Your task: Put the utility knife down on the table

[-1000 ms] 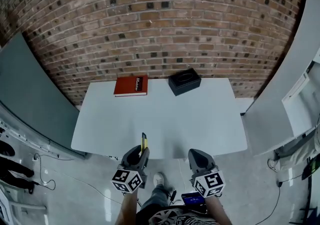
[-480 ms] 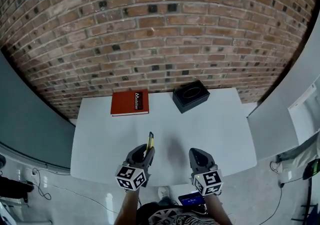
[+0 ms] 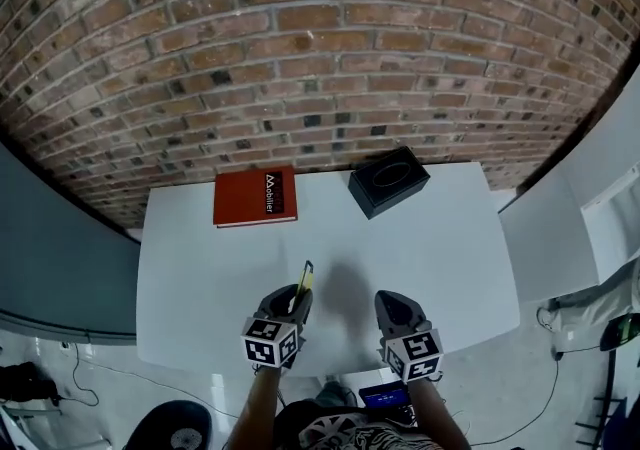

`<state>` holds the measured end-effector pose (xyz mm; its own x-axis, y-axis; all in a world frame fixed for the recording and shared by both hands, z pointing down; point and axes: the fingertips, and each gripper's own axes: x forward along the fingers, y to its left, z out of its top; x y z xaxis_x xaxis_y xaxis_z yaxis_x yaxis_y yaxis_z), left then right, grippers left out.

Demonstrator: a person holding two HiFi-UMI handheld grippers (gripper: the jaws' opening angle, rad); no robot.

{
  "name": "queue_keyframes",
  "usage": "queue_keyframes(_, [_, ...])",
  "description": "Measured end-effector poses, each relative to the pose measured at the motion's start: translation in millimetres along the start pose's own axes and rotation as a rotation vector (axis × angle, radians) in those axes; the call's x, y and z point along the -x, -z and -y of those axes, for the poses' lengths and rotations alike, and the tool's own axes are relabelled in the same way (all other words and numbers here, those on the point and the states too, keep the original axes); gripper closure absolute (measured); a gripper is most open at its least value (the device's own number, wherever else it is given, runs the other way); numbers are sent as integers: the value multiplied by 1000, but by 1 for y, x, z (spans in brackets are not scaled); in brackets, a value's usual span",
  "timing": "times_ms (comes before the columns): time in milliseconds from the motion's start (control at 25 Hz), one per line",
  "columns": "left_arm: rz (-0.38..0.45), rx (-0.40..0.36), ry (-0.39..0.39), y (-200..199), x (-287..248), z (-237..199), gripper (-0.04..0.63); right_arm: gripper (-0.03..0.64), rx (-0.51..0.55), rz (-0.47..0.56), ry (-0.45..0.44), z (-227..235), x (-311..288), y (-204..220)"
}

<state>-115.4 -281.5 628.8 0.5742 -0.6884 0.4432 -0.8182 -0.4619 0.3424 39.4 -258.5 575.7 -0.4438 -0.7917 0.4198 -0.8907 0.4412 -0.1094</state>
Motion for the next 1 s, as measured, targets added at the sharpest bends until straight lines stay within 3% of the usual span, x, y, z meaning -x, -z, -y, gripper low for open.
queue_keyframes(480, [-255,-114,-19,66,-41,-10,476,614,-27,-121,14,3,-13,50])
queue_keyframes(800, [-422,-229,-30,105,-60,-11,475,614,-37,-179,34,4,-9,71])
queue_keyframes(1000, [-456,-271,-39,114,-67,-10,474,615,-36,-196,34,3,-8,75])
